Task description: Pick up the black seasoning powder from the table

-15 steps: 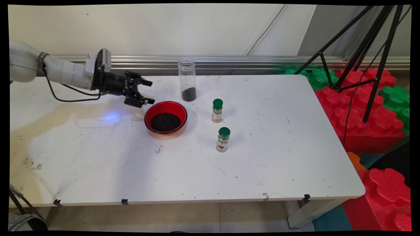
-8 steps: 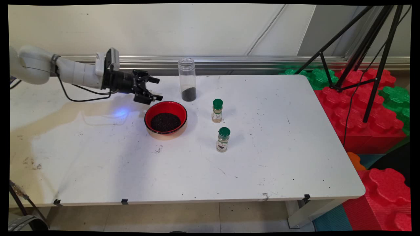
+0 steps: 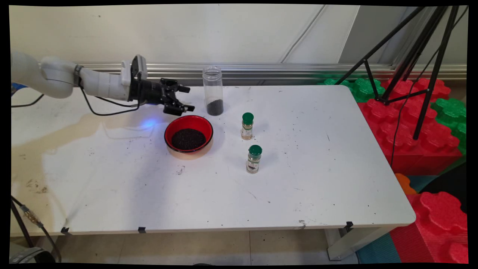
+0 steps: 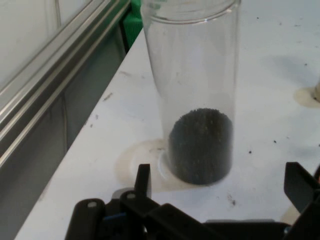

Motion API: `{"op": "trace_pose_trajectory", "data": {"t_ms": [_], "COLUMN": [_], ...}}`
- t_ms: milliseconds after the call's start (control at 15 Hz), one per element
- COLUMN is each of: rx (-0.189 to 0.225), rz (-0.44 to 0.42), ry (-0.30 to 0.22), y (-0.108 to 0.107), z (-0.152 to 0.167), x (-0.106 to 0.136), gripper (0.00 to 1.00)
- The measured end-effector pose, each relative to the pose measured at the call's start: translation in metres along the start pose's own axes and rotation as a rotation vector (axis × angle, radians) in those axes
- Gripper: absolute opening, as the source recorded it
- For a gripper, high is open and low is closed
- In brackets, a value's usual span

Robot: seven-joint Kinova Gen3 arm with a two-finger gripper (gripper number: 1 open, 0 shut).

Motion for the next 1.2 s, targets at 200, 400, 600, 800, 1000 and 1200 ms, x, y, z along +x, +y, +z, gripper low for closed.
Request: {"op": "trace_pose_trajectory", "data": {"t_ms": [200, 400, 600, 800, 1000, 1200], "rx": [-0.002, -0.010, -0.025, -0.036, -0.046, -0.052], "rz": [-0.008, -0.015, -0.021, -0.023, -0.026, -0.030], "ry": [0.016, 0.031, 0.054, 0.069, 0.084, 0.092], "y": [-0.003, -0.005, -0.007, -0.008, -0.011, -0.012], "z": [0.012, 0.022, 0.036, 0.045, 0.056, 0.064], "x": [-0.002, -0.003, -0.003, -0.003, -0.003, -0.003], "gripper": [1.00, 1.00, 1.00, 1.00, 1.00, 1.00]}}
